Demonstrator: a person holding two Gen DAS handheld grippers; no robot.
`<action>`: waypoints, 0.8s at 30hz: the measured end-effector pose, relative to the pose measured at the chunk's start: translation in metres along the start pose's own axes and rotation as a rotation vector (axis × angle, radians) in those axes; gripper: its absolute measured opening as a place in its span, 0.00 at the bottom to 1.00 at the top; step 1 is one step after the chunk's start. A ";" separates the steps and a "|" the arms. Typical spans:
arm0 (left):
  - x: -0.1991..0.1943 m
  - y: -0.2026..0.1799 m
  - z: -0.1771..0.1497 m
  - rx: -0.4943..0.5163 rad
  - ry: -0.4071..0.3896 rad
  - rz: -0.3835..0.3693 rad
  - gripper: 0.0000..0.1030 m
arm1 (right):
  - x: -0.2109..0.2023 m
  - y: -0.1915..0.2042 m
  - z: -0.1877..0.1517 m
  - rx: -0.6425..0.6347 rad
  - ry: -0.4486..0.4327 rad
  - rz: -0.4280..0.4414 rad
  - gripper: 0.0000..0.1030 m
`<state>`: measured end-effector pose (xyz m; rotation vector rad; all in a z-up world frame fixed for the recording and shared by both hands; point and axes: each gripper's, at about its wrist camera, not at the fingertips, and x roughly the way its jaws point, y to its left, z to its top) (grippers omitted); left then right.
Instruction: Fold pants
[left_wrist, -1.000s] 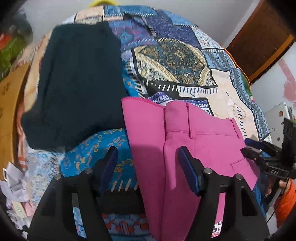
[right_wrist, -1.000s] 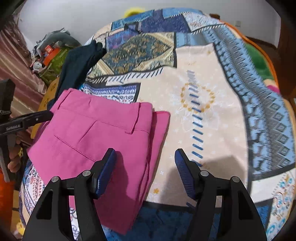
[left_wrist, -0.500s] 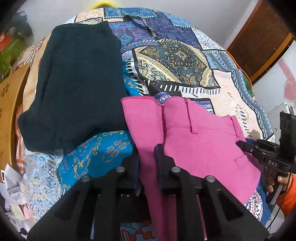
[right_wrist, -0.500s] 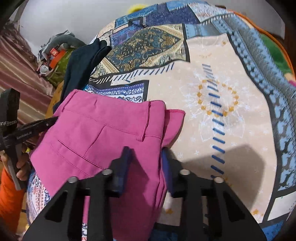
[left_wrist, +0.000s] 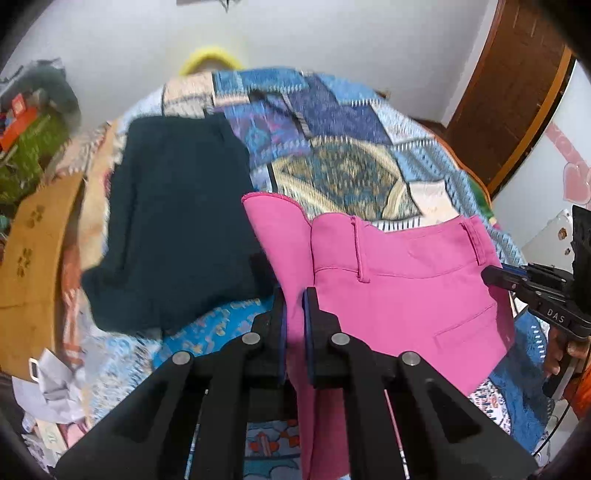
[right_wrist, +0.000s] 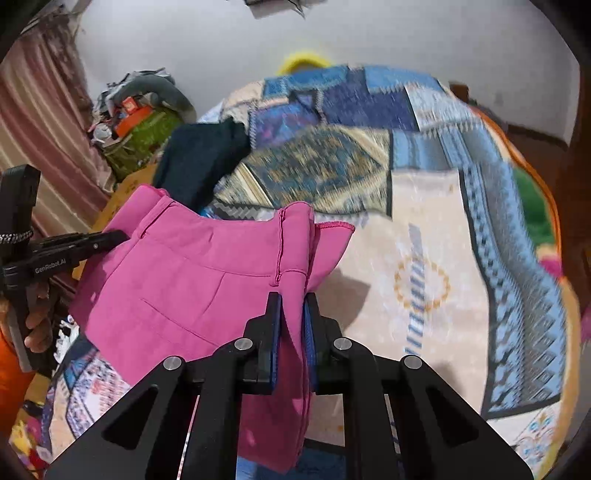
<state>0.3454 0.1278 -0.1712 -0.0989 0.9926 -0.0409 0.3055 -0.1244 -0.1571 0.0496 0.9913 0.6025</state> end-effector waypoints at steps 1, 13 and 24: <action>-0.006 0.002 0.003 -0.003 -0.014 0.004 0.07 | -0.003 0.004 0.005 -0.012 -0.016 -0.004 0.10; -0.074 0.055 0.045 -0.058 -0.193 0.103 0.07 | -0.014 0.062 0.077 -0.104 -0.163 0.037 0.10; -0.060 0.127 0.067 -0.126 -0.198 0.208 0.07 | 0.045 0.115 0.125 -0.163 -0.169 0.061 0.10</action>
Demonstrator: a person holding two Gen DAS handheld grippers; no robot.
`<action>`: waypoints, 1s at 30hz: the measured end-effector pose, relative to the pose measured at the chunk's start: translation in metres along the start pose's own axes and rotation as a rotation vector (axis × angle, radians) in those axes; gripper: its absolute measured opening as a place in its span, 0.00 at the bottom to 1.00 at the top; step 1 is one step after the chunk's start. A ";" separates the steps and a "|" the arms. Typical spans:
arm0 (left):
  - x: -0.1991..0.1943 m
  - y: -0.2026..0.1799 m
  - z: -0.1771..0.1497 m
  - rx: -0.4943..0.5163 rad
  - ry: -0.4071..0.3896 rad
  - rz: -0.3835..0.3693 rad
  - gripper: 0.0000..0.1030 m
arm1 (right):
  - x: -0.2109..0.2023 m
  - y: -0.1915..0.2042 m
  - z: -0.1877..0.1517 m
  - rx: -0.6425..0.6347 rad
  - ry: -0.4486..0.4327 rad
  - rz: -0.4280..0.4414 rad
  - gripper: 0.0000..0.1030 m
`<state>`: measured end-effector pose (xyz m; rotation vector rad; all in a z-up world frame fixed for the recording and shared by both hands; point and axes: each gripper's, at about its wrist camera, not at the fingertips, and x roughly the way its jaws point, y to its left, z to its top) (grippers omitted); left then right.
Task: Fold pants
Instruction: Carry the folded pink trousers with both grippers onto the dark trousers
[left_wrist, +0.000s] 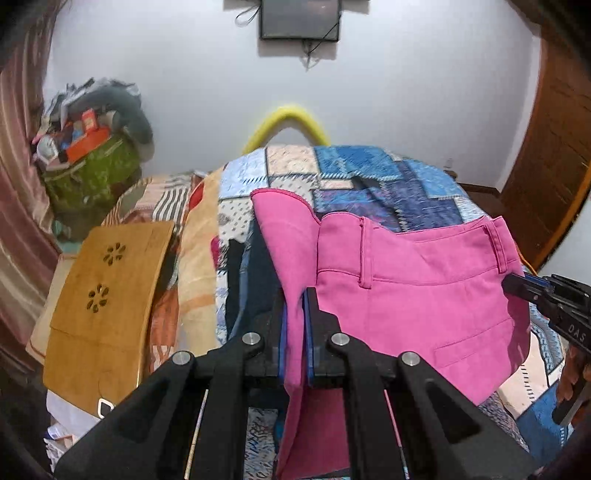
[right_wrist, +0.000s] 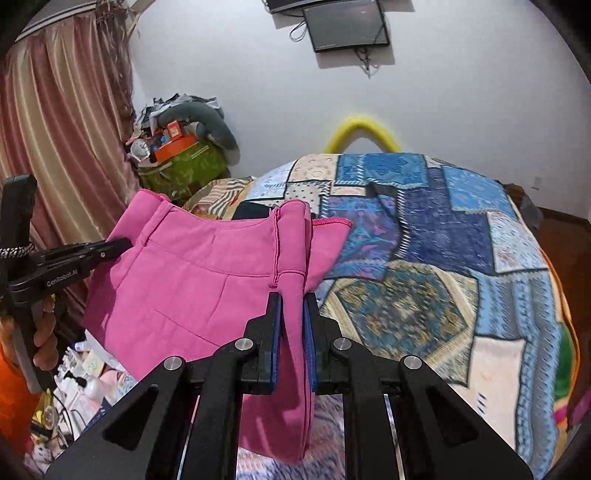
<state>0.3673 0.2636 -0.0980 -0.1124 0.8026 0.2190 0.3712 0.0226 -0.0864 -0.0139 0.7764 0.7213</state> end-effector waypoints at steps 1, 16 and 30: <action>0.009 0.008 0.000 -0.014 0.013 0.006 0.07 | 0.006 0.002 0.001 -0.003 0.005 0.003 0.10; 0.122 0.060 -0.017 -0.049 0.118 0.090 0.07 | 0.109 0.018 -0.008 0.004 0.111 0.019 0.09; 0.142 0.091 -0.052 -0.187 0.237 0.060 0.40 | 0.121 0.006 -0.020 0.007 0.185 -0.065 0.36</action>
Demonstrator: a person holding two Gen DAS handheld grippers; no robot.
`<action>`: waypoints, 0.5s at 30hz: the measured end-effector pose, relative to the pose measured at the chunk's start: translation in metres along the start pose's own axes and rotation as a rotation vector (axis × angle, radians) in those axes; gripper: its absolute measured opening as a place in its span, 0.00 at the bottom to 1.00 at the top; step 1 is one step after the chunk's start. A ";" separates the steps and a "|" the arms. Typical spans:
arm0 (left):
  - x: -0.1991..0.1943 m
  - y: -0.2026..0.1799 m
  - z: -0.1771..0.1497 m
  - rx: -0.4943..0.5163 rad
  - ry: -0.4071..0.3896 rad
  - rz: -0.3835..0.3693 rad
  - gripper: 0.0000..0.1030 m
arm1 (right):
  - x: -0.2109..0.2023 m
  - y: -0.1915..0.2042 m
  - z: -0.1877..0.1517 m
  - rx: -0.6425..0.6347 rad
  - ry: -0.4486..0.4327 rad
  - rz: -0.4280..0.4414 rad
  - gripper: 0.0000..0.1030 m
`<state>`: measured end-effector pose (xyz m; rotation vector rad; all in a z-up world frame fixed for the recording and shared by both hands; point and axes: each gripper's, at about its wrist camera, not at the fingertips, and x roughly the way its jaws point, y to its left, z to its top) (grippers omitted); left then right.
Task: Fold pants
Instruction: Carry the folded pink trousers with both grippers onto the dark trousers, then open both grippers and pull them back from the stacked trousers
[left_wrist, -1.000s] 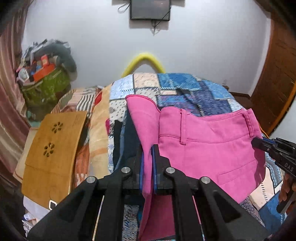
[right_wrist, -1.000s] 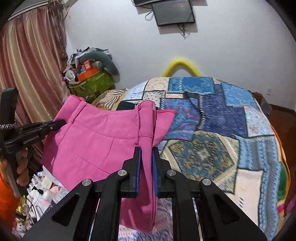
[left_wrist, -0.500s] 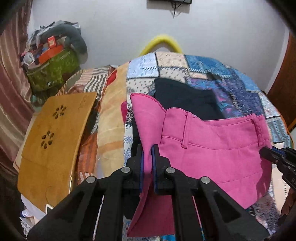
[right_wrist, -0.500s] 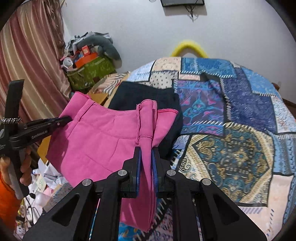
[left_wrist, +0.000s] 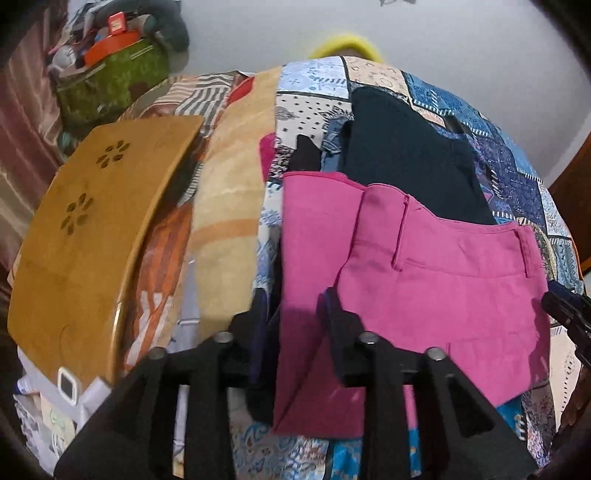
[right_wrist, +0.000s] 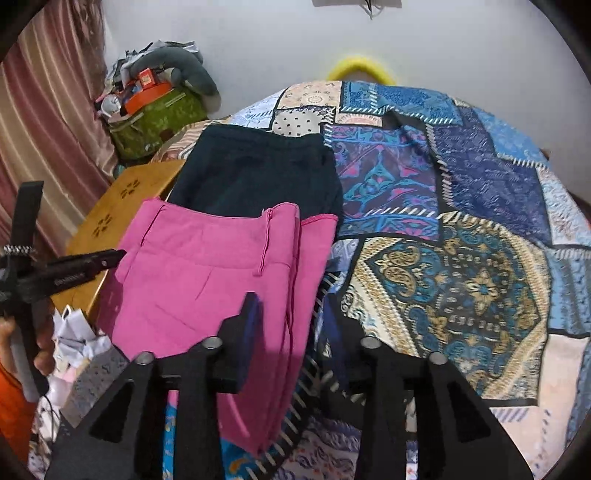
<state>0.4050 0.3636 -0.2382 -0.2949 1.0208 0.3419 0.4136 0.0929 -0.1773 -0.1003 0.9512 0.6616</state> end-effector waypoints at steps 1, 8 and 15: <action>-0.007 0.002 -0.003 -0.004 -0.004 -0.004 0.42 | -0.006 0.000 0.000 -0.007 -0.007 0.000 0.38; -0.106 -0.007 -0.029 0.059 -0.133 -0.018 0.44 | -0.082 0.022 -0.003 -0.093 -0.146 -0.003 0.38; -0.231 -0.033 -0.066 0.124 -0.354 -0.070 0.44 | -0.185 0.062 -0.018 -0.195 -0.360 0.030 0.38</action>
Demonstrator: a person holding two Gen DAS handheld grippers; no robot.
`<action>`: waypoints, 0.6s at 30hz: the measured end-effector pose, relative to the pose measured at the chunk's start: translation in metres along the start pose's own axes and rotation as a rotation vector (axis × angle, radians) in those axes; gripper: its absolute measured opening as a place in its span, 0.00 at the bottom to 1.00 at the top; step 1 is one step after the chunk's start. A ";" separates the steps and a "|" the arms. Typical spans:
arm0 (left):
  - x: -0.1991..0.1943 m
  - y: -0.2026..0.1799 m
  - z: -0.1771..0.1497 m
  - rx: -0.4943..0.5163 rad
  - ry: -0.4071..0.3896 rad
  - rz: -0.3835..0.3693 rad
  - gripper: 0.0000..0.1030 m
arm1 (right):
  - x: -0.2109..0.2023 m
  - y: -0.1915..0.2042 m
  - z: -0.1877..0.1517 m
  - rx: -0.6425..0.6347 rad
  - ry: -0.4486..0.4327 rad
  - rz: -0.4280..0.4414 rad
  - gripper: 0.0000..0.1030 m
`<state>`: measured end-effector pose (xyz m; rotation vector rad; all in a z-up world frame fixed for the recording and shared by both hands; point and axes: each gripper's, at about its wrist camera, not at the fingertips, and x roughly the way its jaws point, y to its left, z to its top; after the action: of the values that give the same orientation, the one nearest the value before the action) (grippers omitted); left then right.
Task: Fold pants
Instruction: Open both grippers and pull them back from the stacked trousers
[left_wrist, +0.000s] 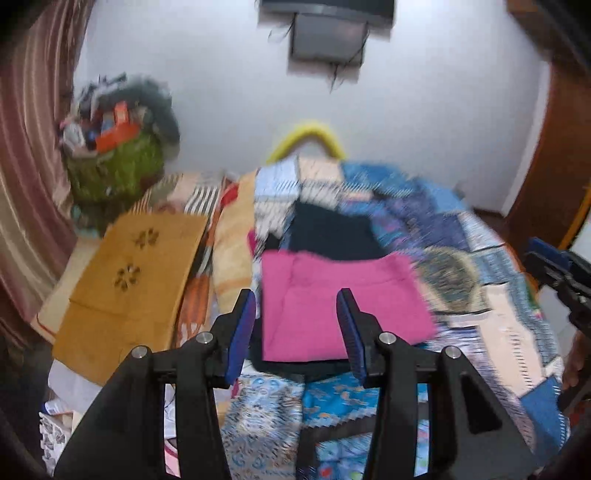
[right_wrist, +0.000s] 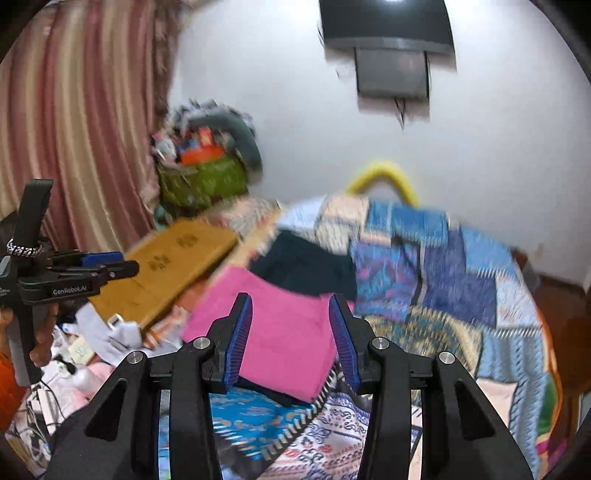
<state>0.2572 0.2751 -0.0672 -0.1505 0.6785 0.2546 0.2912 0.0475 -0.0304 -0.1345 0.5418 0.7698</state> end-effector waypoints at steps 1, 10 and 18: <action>-0.019 -0.006 -0.001 0.005 -0.032 -0.011 0.44 | -0.013 0.005 0.001 -0.003 -0.026 0.008 0.38; -0.170 -0.061 -0.036 0.065 -0.337 -0.006 0.44 | -0.122 0.056 -0.012 -0.030 -0.262 0.079 0.38; -0.241 -0.085 -0.071 0.064 -0.510 0.044 0.68 | -0.173 0.074 -0.024 -0.003 -0.369 0.072 0.48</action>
<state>0.0579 0.1342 0.0363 -0.0062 0.1825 0.2987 0.1278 -0.0151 0.0430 0.0251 0.1963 0.8422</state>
